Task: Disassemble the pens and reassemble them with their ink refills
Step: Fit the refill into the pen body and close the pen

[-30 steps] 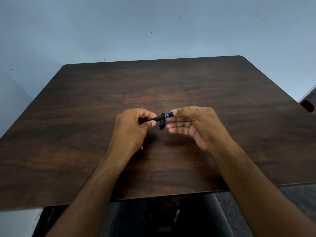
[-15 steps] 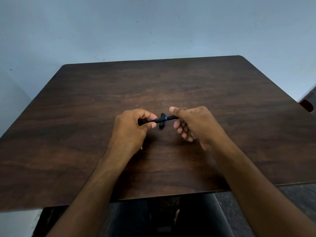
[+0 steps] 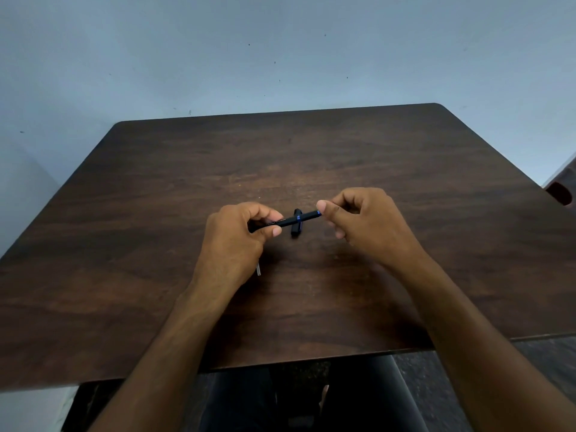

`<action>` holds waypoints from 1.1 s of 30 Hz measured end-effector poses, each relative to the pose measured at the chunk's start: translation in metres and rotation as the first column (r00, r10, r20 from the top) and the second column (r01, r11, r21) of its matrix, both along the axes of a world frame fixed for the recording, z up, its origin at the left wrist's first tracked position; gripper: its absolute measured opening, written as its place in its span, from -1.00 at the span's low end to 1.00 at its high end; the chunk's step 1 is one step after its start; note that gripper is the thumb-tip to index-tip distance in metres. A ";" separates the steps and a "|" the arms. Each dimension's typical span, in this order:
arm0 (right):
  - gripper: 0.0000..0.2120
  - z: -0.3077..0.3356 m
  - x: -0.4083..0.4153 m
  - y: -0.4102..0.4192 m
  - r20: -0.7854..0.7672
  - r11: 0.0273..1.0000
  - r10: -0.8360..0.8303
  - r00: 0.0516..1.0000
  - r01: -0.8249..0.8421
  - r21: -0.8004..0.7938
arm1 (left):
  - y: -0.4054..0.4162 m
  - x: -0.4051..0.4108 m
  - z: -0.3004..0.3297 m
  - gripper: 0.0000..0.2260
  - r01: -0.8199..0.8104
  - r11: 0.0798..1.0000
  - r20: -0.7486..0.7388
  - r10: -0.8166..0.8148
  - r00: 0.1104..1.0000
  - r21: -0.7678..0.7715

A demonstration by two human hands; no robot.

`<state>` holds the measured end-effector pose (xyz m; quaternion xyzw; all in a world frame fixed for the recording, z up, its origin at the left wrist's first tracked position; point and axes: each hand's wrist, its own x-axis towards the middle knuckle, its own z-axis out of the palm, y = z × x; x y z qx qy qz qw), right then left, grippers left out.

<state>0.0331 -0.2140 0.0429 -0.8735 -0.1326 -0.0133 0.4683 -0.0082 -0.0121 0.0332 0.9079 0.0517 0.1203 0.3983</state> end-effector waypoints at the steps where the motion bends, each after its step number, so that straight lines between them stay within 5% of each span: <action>1: -0.67 0.000 0.000 0.001 0.007 1.000 -0.004 1.000 0.005 -0.027 | -0.001 0.000 0.000 -0.82 0.001 1.000 0.004 -0.001 1.000 0.004; 6: -0.54 0.000 0.000 0.006 0.008 0.999 -0.029 1.000 0.029 -0.027 | 0.000 -0.001 0.002 -0.82 0.004 1.000 -0.006 -0.004 1.000 0.014; 12: -0.87 -0.003 0.001 -0.001 0.038 0.996 0.075 0.996 -0.073 -0.058 | 0.003 -0.001 0.002 -0.82 -0.013 1.000 -0.009 0.013 1.000 0.020; 21: -0.49 -0.002 0.004 0.008 0.060 0.996 0.038 0.997 -0.033 -0.079 | 0.003 -0.001 0.005 -0.83 -0.003 1.000 0.016 0.002 1.000 0.029; 27: -0.91 -0.003 0.003 0.003 0.092 0.991 0.102 0.991 -0.094 -0.090 | 0.004 0.000 0.005 -0.83 -0.006 1.000 0.003 0.006 1.000 0.024; 33: -0.64 -0.003 0.001 0.007 0.123 0.988 0.083 0.989 -0.065 -0.141 | 0.000 0.000 0.006 -0.81 0.013 0.999 0.008 -0.013 1.000 0.035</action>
